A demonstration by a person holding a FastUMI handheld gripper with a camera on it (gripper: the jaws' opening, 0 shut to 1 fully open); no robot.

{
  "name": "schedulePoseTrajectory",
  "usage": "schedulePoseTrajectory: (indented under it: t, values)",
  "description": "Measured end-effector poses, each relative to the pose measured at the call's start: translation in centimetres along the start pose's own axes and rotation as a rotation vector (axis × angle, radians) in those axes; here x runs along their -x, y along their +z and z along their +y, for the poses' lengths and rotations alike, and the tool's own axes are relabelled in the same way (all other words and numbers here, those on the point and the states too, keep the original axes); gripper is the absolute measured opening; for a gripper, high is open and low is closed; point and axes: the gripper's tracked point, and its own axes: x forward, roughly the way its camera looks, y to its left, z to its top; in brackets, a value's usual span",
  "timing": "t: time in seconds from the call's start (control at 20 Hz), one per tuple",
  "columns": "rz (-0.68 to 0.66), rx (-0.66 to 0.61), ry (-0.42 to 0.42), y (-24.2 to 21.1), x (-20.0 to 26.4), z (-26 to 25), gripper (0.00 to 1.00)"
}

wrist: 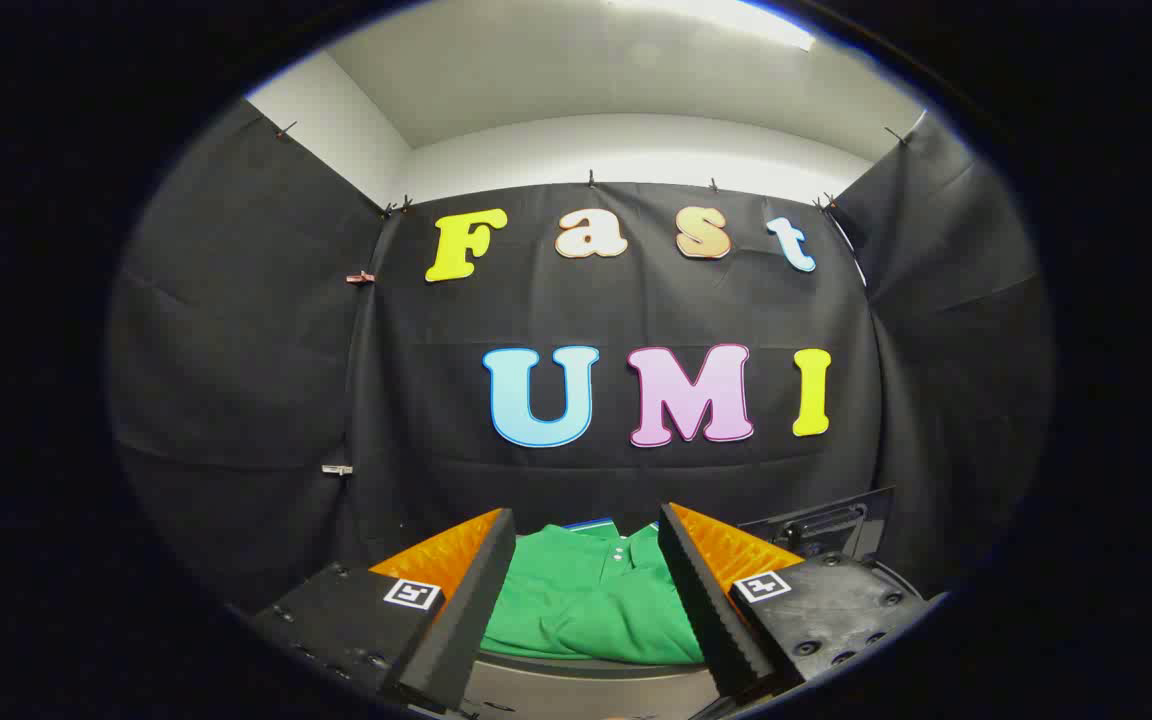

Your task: Put the clothes into the washing machine and then close the washing machine lid.

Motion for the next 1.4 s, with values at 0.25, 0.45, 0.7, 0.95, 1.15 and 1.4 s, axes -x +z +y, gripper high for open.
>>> schedulePoseTrajectory:
  t: [0.25, 0.45, 0.7, 0.95, 1.15, 1.4]
  values:
    - [-0.011, 0.010, 0.004, 0.3, -0.3, -0.1, 0.91]
    - [-0.016, 0.019, 0.005, 0.4, -0.3, -0.2, 0.91]
    - [-0.015, 0.010, -0.013, 0.6, -0.5, -0.9, 0.91]
    - [0.000, 0.005, -0.020, 0.5, -0.8, -0.6, 0.91]
    - [-0.010, 0.012, -0.021, 0.7, -1.3, -0.5, 0.91]
    - [0.013, 0.015, -0.035, 0.0, -2.1, -0.9, 0.91]
